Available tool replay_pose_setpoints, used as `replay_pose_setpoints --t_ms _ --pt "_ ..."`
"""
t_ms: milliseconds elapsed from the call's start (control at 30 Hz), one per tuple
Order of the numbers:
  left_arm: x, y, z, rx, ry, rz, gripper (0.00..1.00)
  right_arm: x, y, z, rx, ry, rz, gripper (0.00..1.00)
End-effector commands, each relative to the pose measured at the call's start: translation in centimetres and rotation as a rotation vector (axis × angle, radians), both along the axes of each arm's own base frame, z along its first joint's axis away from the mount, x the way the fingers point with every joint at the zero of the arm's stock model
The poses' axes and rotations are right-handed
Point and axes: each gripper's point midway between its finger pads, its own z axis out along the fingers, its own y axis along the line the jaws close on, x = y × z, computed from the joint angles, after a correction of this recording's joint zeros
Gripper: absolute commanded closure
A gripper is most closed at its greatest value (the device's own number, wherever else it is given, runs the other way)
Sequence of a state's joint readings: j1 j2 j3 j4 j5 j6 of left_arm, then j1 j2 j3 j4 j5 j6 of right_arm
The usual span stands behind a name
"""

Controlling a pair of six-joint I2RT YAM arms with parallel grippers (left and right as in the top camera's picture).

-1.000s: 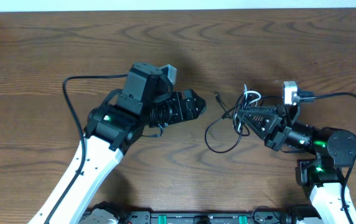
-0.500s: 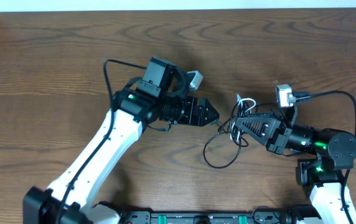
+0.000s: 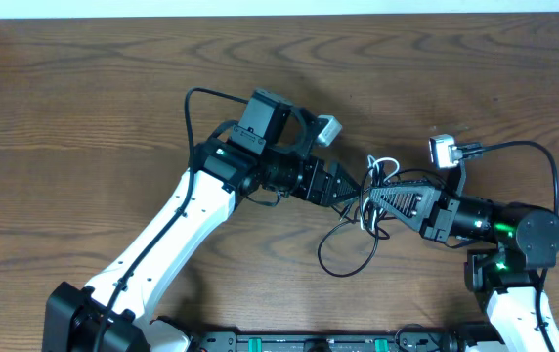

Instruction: Untangle cables

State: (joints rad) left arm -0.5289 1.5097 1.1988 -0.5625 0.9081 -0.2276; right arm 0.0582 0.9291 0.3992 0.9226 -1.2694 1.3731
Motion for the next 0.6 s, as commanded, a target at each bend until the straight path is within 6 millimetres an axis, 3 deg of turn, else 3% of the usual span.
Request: replay_pose_setpoints --t_ms 0,333,500,567 --pt "-0.6 -0.7 0.4 -0.025 -0.025 -0.044 0.23 -0.3 -0.1 1.5 0.019 -0.008 0.007 0.94" --pt "0.2 -2.2 1.1 -0.042 -0.053 0.003 0.24 -1.3 -0.1 2.8 0.043 -0.023 0.038 0.95" --pt "1.1 -2.2 -0.1 0.037 -0.009 0.122 0.39 -1.4 -0.1 2.8 0.047 -0.009 0.039 0.94" --pt "0.7 -2.7 -0.3 0.039 -0.008 0.110 0.53 -1.3 -0.1 2.9 0.056 0.012 0.037 0.94"
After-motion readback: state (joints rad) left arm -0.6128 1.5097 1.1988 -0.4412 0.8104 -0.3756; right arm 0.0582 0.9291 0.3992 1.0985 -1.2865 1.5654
